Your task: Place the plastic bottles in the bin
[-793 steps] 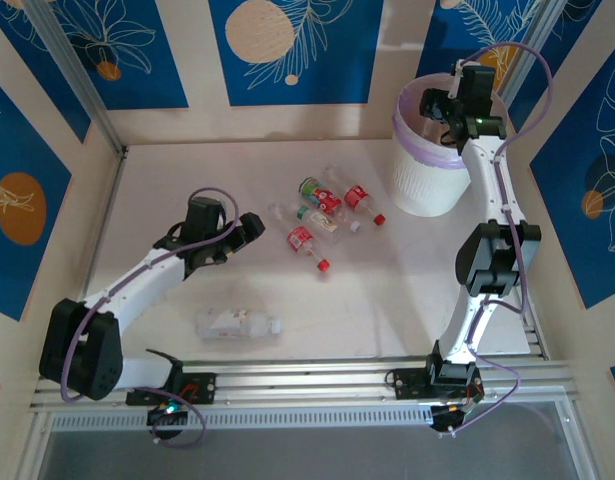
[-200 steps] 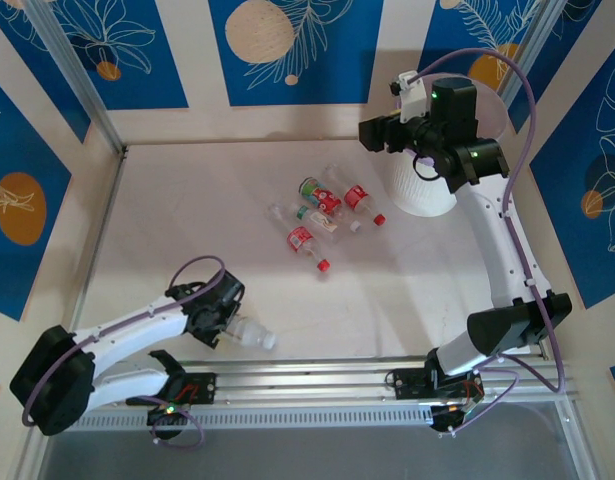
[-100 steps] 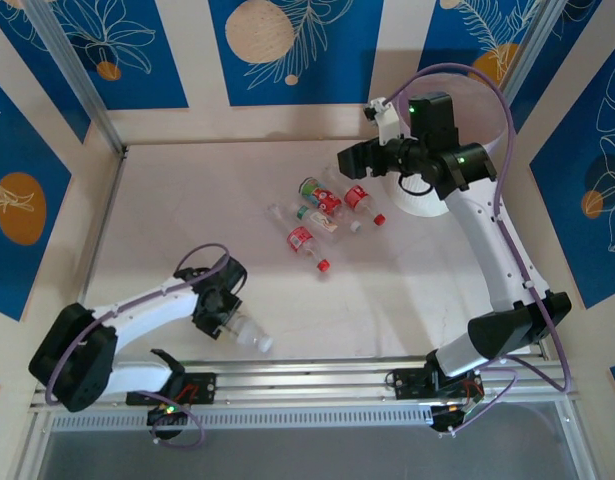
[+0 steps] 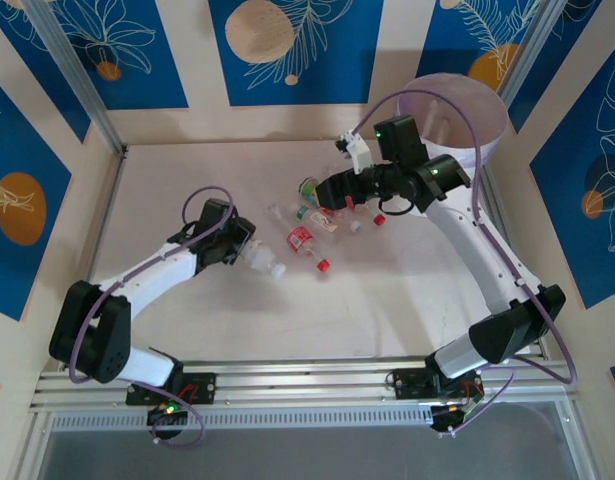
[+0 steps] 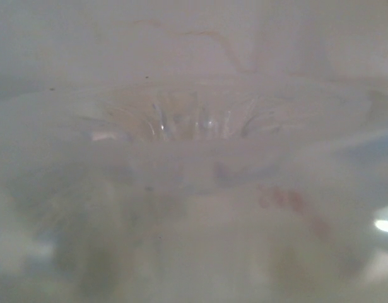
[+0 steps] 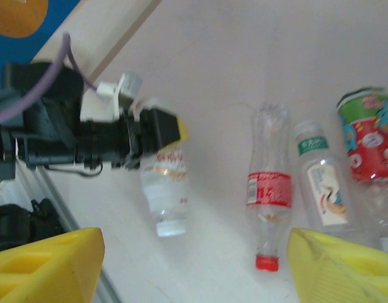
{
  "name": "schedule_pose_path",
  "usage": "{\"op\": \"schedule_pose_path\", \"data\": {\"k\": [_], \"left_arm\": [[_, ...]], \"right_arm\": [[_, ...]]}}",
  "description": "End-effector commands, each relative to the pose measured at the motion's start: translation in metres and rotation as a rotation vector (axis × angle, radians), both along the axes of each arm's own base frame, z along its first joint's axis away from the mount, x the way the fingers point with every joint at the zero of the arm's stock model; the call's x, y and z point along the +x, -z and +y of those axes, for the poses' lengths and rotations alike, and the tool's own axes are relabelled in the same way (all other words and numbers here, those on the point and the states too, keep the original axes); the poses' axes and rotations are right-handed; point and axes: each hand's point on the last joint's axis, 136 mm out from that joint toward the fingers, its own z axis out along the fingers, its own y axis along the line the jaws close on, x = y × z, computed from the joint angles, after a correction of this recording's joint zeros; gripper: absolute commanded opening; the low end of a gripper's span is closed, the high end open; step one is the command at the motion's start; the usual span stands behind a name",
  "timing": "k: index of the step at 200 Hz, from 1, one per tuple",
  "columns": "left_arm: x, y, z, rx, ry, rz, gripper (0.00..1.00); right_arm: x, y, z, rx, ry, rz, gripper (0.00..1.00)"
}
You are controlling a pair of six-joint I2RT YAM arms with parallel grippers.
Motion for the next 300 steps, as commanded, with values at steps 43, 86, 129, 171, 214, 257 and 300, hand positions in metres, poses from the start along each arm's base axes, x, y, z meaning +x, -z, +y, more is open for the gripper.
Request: {"op": "schedule_pose_path", "data": {"k": [43,86,129,171,214,257,300], "left_arm": [[0.037,-0.061,-0.036,-0.078,0.182,-0.236,0.27],[0.045,-0.092,-0.056,-0.145,0.272,-0.336,0.24],[0.045,-0.116,-0.071,-0.210,0.318,-0.401,0.23],[0.044,-0.126,-0.087,-0.237,0.355,-0.430,0.23],[0.045,-0.131,-0.101,-0.289,0.371,-0.445,0.24],[0.045,-0.131,-0.110,-0.321,0.378,-0.448,0.25],[0.044,-0.129,-0.108,-0.311,0.373,-0.444,0.32]], "right_arm": [[-0.027,0.041,0.050,0.063,-0.123,0.173,0.76],[-0.025,0.070,0.077,0.061,-0.171,0.244,0.77],[-0.012,0.097,0.085,0.039,-0.160,0.283,0.78],[-0.008,0.104,0.097,0.090,-0.184,0.318,0.80],[-0.002,0.116,0.100,0.097,-0.175,0.342,0.80],[0.006,0.122,0.101,0.122,-0.164,0.361,0.79],[0.013,0.123,0.095,0.129,-0.136,0.355,0.71]]}}
